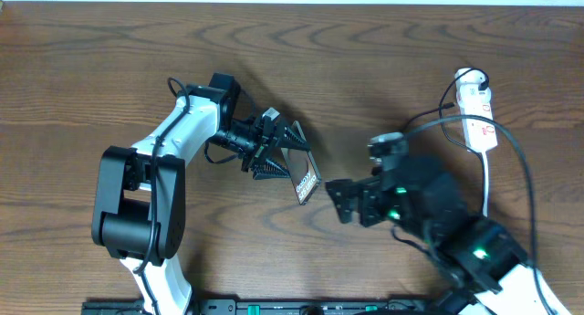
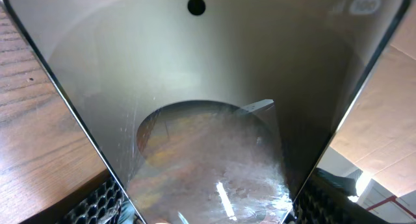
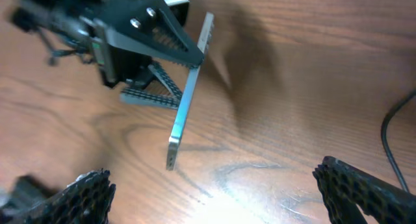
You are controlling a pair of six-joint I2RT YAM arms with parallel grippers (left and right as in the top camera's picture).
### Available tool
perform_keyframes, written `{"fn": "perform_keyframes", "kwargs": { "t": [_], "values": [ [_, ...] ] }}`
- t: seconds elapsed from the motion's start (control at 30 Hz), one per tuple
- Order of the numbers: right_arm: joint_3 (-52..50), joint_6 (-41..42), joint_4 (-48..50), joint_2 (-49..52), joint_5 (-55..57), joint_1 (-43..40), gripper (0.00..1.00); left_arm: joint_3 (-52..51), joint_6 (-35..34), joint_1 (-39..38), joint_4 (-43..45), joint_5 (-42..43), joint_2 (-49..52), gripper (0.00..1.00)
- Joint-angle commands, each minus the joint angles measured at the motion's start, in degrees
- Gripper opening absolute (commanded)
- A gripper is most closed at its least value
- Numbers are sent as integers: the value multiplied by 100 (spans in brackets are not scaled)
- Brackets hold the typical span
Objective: Plug charger to phone and switch on socket
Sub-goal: 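Move the right gripper toward the phone held by the left gripper, then grasp the phone edge with the right gripper, open the left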
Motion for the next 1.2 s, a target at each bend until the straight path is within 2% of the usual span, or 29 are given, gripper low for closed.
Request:
{"fn": "perform_keyframes", "kwargs": {
  "t": [0.0, 0.2, 0.43, 0.5, 0.53, 0.57, 0.7, 0.93, 1.17],
  "values": [
    [-61, 573, 262, 431, 1217, 588, 99, 179, 96, 26, -15, 295, -205, 59],
    [-61, 1036, 868, 1331, 2090, 1346, 99, 179, 96, 26, -15, 297, -205, 58],
    [-61, 1172, 1419, 2063, 2199, 1504, 99, 179, 96, 26, -15, 297, -203, 59],
    [-61, 1172, 1556, 2131, 2177, 1504, 92, 179, 96, 26, -17, 297, -205, 58],
    [-61, 1172, 1609, 2133, 2142, 1504, 86, 179, 96, 26, -17, 297, -203, 59],
    [-61, 1172, 1674, 2133, 2090, 1504, 74, 179, 96, 26, -17, 297, -205, 59],
    [-61, 1172, 1744, 2133, 1956, 1504, 51, 179, 94, 26, -15, 297, -203, 59],
    [-61, 1172, 1705, 2133, 1897, 1504, 42, 179, 96, 26, -15, 297, -205, 59],
    [-61, 1172, 1554, 2133, 1895, 1504, 40, 179, 96, 26, -15, 297, -205, 59]
  ]
}}
